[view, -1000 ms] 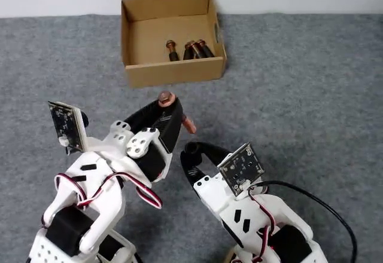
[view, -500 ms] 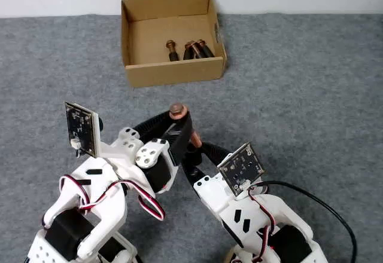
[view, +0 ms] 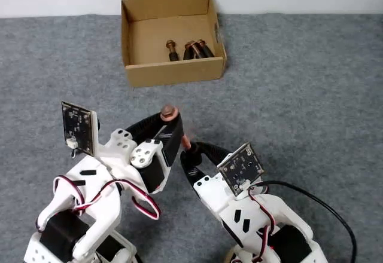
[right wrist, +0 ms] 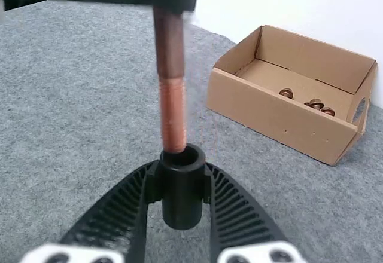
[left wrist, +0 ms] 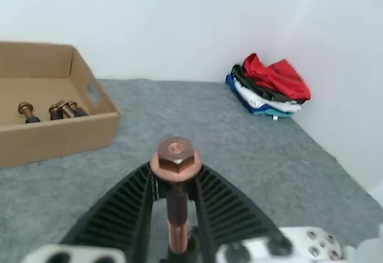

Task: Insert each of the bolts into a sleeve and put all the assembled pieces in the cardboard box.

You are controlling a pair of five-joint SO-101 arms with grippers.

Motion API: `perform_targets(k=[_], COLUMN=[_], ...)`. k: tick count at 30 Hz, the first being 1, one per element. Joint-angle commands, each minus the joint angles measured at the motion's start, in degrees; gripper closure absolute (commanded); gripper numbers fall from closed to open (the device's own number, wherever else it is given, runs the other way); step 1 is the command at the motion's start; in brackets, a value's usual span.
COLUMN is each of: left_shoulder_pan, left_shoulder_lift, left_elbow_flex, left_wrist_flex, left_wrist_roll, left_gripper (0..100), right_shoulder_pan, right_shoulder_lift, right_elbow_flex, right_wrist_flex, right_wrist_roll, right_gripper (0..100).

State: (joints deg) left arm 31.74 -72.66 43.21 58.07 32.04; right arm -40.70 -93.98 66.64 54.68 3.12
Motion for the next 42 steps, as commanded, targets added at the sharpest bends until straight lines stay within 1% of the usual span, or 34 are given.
perform_targets(k=[1, 3, 7, 10, 12, 15, 20, 23, 27, 35, 42], left_shoulder_pan=[-0.18, 0.62, 5.10, 5.89, 5.89, 5.80, 5.63, 3.87, 2.11, 1.58, 1.58], left_shoulder_lift=[-0.79, -0.79, -0.35, -0.35, -0.53, -0.70, -0.79, -0.26, -0.26, -0.26, -0.79], left_elbow_flex=[-3.12, -3.03, -2.42, 0.04, 1.98, 3.74, 2.86, -0.13, -2.59, -1.98, 1.71], left_wrist_flex=[1.14, 1.05, 0.97, -2.02, -4.22, -6.42, -8.62, -8.79, -7.65, -5.54, -5.54], left_wrist_roll=[-0.44, -0.35, 0.62, 2.11, 2.11, 2.02, -0.53, -0.62, -2.73, -2.46, -2.46], left_gripper=[100, 100, 100, 100, 100, 100, 100, 100, 100, 100, 100], right_shoulder_pan=[-0.13, -0.13, -0.22, -0.22, -0.22, -0.22, -0.22, -0.22, -0.22, -0.31, -0.31], right_shoulder_lift=[-0.40, -0.40, -0.40, -0.40, -0.40, -0.66, -0.75, -0.48, -0.66, -0.84, -0.92], right_elbow_flex=[-0.44, -0.44, -0.44, -0.44, -0.53, -0.53, -0.53, -0.53, -0.53, -0.70, -0.88], right_wrist_flex=[-1.36, -1.36, -1.45, -1.45, -1.45, -1.45, -1.45, -1.45, -1.45, -1.45, -1.45], right_wrist_roll=[0.70, 0.70, 0.70, 0.70, 0.79, 3.34, 4.04, 3.96, 3.87, 4.04, 4.22], right_gripper=[99.1, 99.1, 99.1, 99.1, 99.1, 99.1, 99.1, 99.1, 99.1, 99.1, 99.1])
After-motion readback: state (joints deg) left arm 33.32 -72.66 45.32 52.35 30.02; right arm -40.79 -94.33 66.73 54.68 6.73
